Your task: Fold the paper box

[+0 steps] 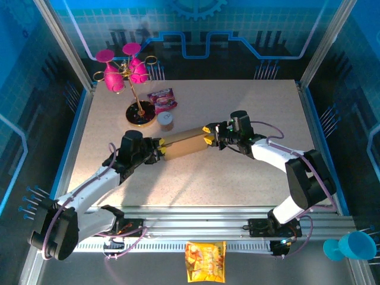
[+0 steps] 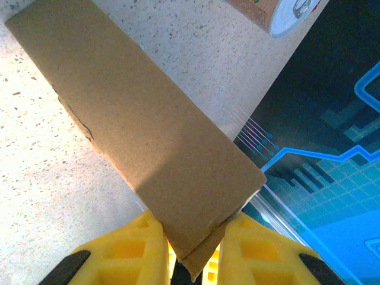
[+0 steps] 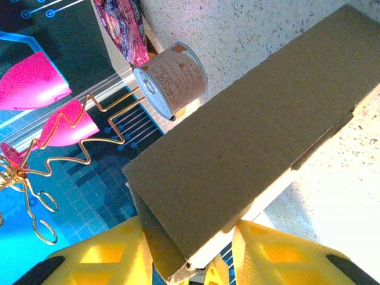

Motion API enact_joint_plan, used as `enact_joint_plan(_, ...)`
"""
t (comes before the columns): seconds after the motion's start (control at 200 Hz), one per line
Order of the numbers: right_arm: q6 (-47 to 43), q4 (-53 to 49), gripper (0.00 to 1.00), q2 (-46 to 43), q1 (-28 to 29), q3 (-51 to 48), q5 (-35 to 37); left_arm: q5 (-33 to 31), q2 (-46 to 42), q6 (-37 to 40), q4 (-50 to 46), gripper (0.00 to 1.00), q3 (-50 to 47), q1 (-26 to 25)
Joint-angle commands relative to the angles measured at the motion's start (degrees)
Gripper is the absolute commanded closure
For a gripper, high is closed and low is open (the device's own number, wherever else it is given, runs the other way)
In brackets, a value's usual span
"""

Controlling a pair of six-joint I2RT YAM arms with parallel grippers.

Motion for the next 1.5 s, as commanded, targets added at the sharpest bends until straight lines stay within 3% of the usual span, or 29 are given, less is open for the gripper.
enact_joint_plan(0.0, -3.4, -7.0, 0.63, 1.5, -1.5, -2.3, 0.4, -2.5, 0.8, -0.4, -4.5, 0.87, -2.8, 0.0)
enact_joint_plan(0.13, -5.9, -9.5, 0.61, 1.0, -2.4, -2.3, -0.5, -2.8, 0.4, -0.6, -4.7, 0.87, -3.3, 0.0)
enact_joint_plan(0.24, -7.4, -10.2, 0.82, 1.3, -3.0, -2.4, -0.7, -2.8, 0.4, -0.4, -4.7, 0.88, -3.4, 0.0)
enact_joint_plan(0.595, -12.9, -15.5, 0.9, 2.8, -4.0, -0.6, -1.9, -1.3, 0.8, 1.2, -4.5, 0.91, -3.8, 0.9)
enact_joint_plan(0.685, -14.9, -16.9, 0.9, 2.6, -4.5, 0.1, -2.2, 0.8, 1.1, 3.9, -3.7, 0.88, -3.7, 1.7)
enact_joint_plan(0.77, -18.3, -19.6, 0.84, 1.3, -5.4, 0.6, -2.4, 5.3, 1.2, 7.6, -5.0, 0.75, -2.8, 2.7)
enact_joint_plan(0.916, -27.7, -28.9, 0.75, -3.8, -6.8, 2.7, -1.2, 9.9, -3.0, 15.3, -15.4, 0.56, -1.0, 2.4)
enact_joint_plan(1.111, -41.5, -41.2, 0.49, -8.8, -7.4, 0.1, 0.9, 14.4, -8.1, 19.8, -20.3, 0.37, -6.6, 2.0)
enact_joint_plan(1.181, -44.1, -44.0, 0.42, -11.3, -8.0, -2.7, 2.0, 14.3, -10.9, 20.7, -22.8, 0.31, -8.7, 1.7)
enact_joint_plan(1.376, -48.2, -49.9, 0.31, -19.8, -9.6, -4.8, 7.0, 9.3, -19.3, 24.0, -29.7, 0.33, -8.3, 2.3)
enact_joint_plan(1.436, -49.6, -51.4, 0.28, -21.6, -10.0, -3.6, 9.6, 7.1, -19.0, 28.6, -32.4, 0.2, -5.1, 2.7)
enact_joint_plan(1.451, -50.1, -51.8, 0.24, -22.0, -9.9, -3.1, 10.4, 6.6, -18.8, 30.1, -33.0, 0.12, -4.0, 3.0)
enact_joint_plan(1.471, -50.8, -52.1, 0.03, -22.6, -10.0, -2.5, 11.7, 5.6, -18.5, 32.4, -34.0, 0.02, -2.5, 3.1)
enact_joint_plan(1.496, -51.8, -52.4, 0.0, -23.5, -10.0, -1.7, 13.3, 4.1, -18.3, 35.7, -35.4, 0.01, -0.4, 3.6)
